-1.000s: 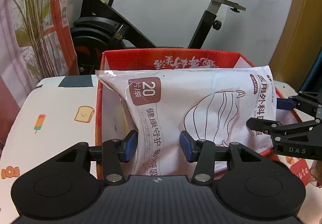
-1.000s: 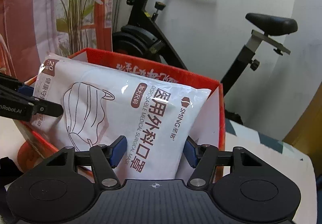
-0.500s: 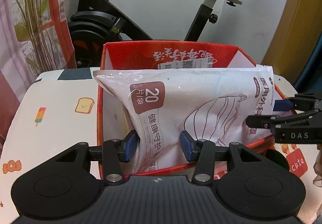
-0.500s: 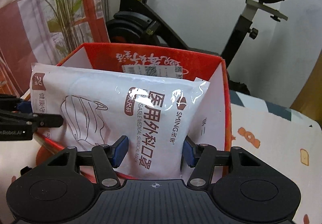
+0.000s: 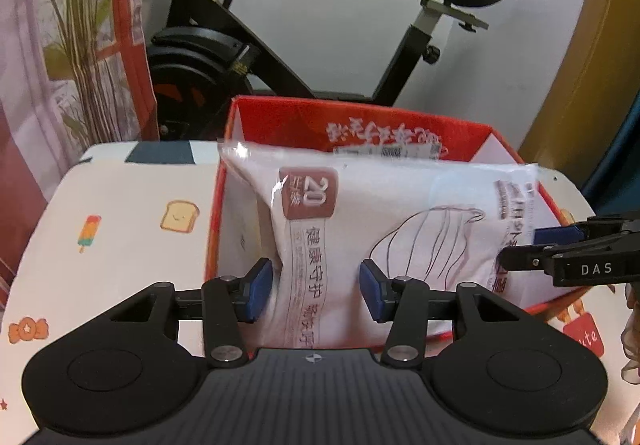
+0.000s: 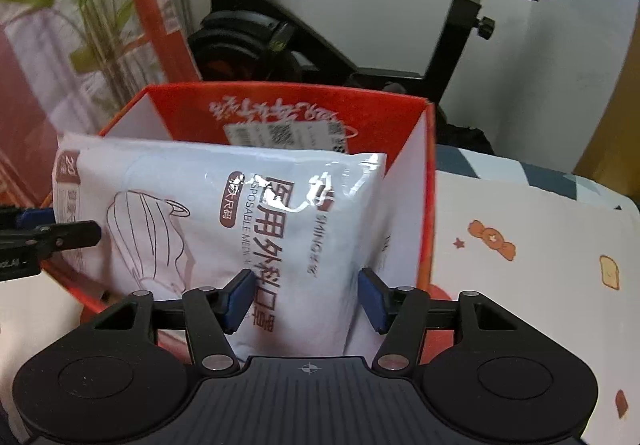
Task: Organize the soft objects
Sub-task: 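Lower the white mask bag into the box and open both grippers, then withdraw both grippers and move them to the green knitted pouch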
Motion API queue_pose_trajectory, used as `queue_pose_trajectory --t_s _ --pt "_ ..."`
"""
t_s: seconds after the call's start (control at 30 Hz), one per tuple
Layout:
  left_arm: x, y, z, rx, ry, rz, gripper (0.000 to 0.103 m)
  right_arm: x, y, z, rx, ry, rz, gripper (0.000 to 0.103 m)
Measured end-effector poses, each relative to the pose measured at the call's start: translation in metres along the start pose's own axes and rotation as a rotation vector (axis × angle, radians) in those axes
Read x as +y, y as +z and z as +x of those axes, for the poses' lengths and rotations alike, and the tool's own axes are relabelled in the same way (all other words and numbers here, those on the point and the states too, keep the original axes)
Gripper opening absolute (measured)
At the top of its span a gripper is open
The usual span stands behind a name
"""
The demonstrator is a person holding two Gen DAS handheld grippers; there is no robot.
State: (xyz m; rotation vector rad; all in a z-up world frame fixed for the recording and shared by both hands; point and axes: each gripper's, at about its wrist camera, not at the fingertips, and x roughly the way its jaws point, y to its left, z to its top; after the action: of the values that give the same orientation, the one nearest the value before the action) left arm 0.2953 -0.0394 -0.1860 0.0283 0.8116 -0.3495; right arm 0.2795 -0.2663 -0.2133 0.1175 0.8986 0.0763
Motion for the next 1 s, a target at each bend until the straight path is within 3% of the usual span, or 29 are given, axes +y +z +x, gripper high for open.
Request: queue_pose_trajectory --t_s 0.17,0.27,0.4,0.57,0.83,0.9,1.0 --pt "0.001 0.009 -0.011 -0.049 -0.012 -0.033 0.050 -0.011 0.005 -0.004 -0.024 0.001 0.027 0.052" --pt "0.000 0.014 -0.011 -0.067 -0.005 -0.037 0.037 -0.013 0.009 -0.007 -0.043 0.027 0.038 0.038" --pt "-0.002 0.014 -0.004 -0.054 -0.010 -0.036 0.022 -0.010 0.013 -0.006 -0.051 0.059 0.029 0.033" --pt "-0.003 0.012 0.000 -0.036 -0.009 -0.040 0.021 0.002 0.014 -0.002 -0.045 0.094 0.020 0.032" --pt "-0.013 0.001 -0.024 -0.094 0.023 0.041 0.021 0.017 0.001 -0.015 -0.104 0.072 -0.018 0.046" --pt "-0.015 -0.002 -0.031 -0.112 0.032 0.052 0.022 0.021 -0.005 -0.023 -0.132 0.062 -0.026 0.063" --pt "-0.020 -0.008 -0.045 -0.146 0.045 0.075 0.026 0.024 -0.013 -0.036 -0.186 0.037 -0.030 0.079"
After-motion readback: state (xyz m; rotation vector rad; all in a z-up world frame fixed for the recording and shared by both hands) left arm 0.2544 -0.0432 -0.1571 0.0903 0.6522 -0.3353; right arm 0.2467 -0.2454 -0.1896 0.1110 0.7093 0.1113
